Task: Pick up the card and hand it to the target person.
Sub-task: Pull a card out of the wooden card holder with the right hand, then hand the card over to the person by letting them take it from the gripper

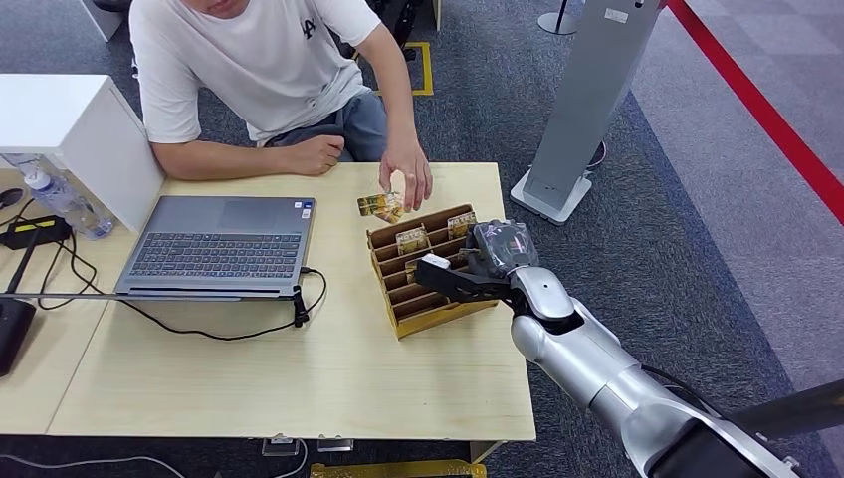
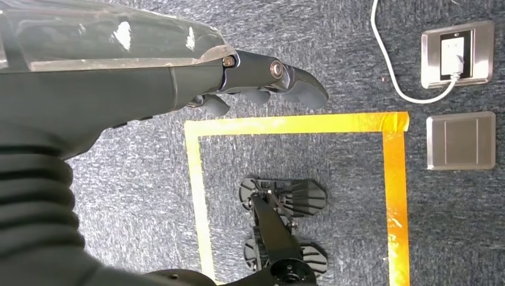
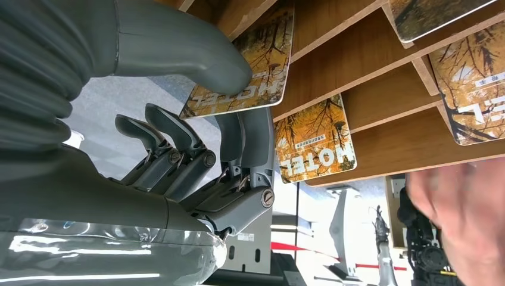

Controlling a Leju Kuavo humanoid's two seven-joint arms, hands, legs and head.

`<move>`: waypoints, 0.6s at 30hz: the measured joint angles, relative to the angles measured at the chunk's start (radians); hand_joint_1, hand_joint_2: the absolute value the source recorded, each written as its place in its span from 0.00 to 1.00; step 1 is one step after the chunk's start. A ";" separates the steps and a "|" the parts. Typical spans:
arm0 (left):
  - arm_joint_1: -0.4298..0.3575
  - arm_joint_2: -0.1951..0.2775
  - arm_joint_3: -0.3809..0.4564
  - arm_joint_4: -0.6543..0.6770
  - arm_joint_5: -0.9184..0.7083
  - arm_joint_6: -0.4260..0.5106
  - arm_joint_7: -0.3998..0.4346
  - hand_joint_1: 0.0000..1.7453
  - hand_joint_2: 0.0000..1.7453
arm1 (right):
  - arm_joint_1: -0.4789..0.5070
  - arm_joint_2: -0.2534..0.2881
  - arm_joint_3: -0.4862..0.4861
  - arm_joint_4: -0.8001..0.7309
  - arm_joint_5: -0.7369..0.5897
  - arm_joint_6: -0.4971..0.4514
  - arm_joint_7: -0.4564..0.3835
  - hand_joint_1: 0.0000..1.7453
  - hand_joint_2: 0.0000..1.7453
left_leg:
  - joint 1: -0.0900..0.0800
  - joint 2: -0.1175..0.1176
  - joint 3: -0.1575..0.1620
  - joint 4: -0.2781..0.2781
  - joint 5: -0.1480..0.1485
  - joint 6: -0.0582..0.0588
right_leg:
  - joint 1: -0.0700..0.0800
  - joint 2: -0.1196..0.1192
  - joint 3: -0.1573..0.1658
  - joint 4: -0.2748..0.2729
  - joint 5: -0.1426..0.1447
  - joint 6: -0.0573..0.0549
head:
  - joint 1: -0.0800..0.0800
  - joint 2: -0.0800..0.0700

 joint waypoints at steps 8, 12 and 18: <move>0.002 0.001 0.000 0.000 0.008 0.012 0.010 0.00 1.00 | -0.021 -0.023 -0.003 -0.097 -0.100 0.092 0.004 1.00 1.00 | 0.000 0.000 0.000 0.000 0.000 0.000 | 0.000 0.000 -0.001 0.000 0.000 0.000 | -0.001 0.000; 0.005 0.002 0.000 0.000 0.009 0.011 0.010 0.00 1.00 | -0.066 -0.066 -0.013 -0.229 -0.198 0.147 0.020 1.00 1.00 | 0.000 0.000 0.000 0.000 0.000 0.000 | 0.000 0.001 -0.001 0.000 0.000 0.000 | 0.000 0.000; 0.007 0.002 0.000 0.000 0.008 0.005 0.010 0.00 1.00 | -0.131 -0.119 -0.045 -0.440 -0.226 0.139 0.037 1.00 1.00 | 0.000 0.001 0.000 0.000 0.000 0.000 | 0.000 0.001 -0.001 0.000 0.000 0.000 | 0.000 0.000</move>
